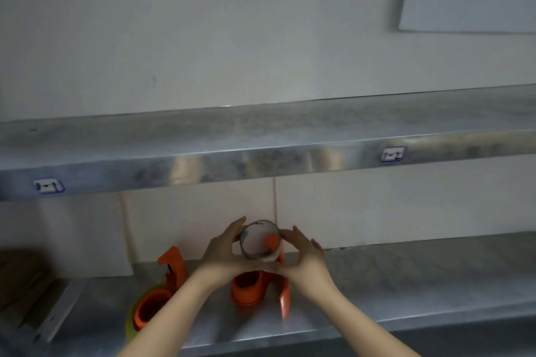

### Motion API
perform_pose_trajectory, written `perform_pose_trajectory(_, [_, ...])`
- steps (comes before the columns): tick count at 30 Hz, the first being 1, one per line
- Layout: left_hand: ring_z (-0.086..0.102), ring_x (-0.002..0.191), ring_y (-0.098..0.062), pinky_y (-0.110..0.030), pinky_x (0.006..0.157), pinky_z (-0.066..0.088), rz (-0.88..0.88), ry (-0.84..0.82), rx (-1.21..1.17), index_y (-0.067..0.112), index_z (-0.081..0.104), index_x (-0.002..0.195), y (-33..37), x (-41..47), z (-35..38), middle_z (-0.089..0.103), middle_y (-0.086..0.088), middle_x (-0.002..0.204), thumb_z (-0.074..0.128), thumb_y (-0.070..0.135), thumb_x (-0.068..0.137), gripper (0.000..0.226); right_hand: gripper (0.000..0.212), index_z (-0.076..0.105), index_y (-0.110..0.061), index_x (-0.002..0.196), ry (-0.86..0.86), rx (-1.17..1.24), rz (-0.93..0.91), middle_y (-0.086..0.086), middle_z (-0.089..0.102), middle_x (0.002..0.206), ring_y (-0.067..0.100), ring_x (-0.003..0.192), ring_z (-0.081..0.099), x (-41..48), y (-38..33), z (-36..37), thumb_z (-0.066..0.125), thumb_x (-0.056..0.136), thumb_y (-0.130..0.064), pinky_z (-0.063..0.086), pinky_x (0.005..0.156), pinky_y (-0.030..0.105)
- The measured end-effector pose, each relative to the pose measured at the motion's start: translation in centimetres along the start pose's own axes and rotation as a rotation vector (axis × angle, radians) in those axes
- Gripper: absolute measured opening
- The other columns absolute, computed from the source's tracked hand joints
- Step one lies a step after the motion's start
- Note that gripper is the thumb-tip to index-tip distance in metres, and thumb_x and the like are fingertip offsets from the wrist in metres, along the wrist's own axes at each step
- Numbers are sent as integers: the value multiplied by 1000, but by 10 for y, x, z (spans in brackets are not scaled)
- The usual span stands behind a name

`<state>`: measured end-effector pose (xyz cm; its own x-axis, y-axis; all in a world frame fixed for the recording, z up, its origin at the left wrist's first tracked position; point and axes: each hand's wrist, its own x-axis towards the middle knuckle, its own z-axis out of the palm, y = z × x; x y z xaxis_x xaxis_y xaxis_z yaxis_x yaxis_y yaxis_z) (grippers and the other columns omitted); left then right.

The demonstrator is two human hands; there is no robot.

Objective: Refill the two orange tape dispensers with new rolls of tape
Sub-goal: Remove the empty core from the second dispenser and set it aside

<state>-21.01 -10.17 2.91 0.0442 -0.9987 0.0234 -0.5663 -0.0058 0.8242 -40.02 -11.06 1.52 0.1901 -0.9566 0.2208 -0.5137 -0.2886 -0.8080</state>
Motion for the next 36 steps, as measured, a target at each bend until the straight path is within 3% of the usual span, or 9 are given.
perform_pose_trajectory(6, [50, 120, 1, 0, 89, 33, 165, -159, 33, 19, 47, 141, 70, 17, 67, 53, 14, 131, 76, 54, 33, 117, 72, 56, -29, 122, 183, -23, 66, -12, 58, 129, -1, 131, 32, -26, 31, -89, 79, 59, -56, 26, 114, 41])
perform_pose_trajectory(10, [59, 113, -1, 7, 78, 37, 253, -254, 38, 24, 54, 133, 118, 31, 153, 61, 18, 119, 93, 28, 54, 89, 84, 53, -30, 123, 257, -88, 130, -23, 51, 121, -3, 128, 27, -54, 73, -165, 68, 53, -73, 23, 113, 33])
perform_pose_trajectory(13, [62, 106, 4, 2, 79, 43, 325, -311, 2, 34, 58, 124, 163, 29, 230, 67, 20, 113, 92, 30, 57, 74, 89, 46, -45, 112, 321, -122, 149, -30, 49, 115, -5, 130, 27, -82, 121, -232, 43, 38, -94, 18, 108, 25])
perform_pose_trajectory(17, [62, 109, 1, 3, 79, 42, 365, -383, -50, 37, 56, 115, 232, 21, 341, 66, 20, 111, 88, 26, 57, 67, 64, 42, -58, 104, 331, -119, 221, -42, 46, 113, -2, 136, 30, -120, 187, -332, 57, 46, -83, 25, 114, 36])
perform_pose_trajectory(24, [59, 108, -3, -15, 89, 47, 337, -320, -60, 36, 53, 116, 290, 18, 465, 58, 17, 113, 91, 30, 50, 76, 67, 42, -64, 100, 278, -116, 276, -41, 51, 109, 7, 124, 47, -135, 282, -436, 67, 40, -80, 38, 107, 37])
perform_pose_trajectory(27, [60, 109, -6, -21, 92, 50, 289, -287, -49, 38, 52, 111, 293, 27, 476, 60, 11, 115, 91, 34, 45, 76, 56, 40, -61, 98, 223, -88, 241, -42, 47, 107, 3, 119, 50, -123, 296, -443, 78, 56, -58, 38, 107, 34])
perform_pose_trajectory(30, [61, 112, -10, -21, 92, 49, 250, -285, -6, 28, 57, 121, 304, 51, 487, 60, 6, 118, 80, 52, 35, 92, 65, 40, -57, 107, 184, -29, 235, -32, 52, 112, 8, 120, 50, -100, 311, -455, 72, 53, -70, 40, 105, 33])
perform_pose_trajectory(32, [60, 112, -11, -20, 91, 48, 256, -278, 20, 24, 56, 124, 317, 69, 496, 58, 6, 118, 74, 58, 32, 99, 71, 46, -44, 119, 174, -11, 243, -19, 57, 119, 10, 120, 51, -82, 325, -468, 75, 58, -62, 41, 104, 33])
perform_pose_trajectory(36, [60, 106, -9, -24, 90, 51, 260, -268, 48, 38, 54, 105, 355, 104, 535, 55, 11, 108, 77, 60, 33, 79, 81, 50, -28, 126, 174, -33, 268, -7, 63, 121, 14, 118, 54, -50, 356, -511, 69, 56, -64, 45, 101, 36])
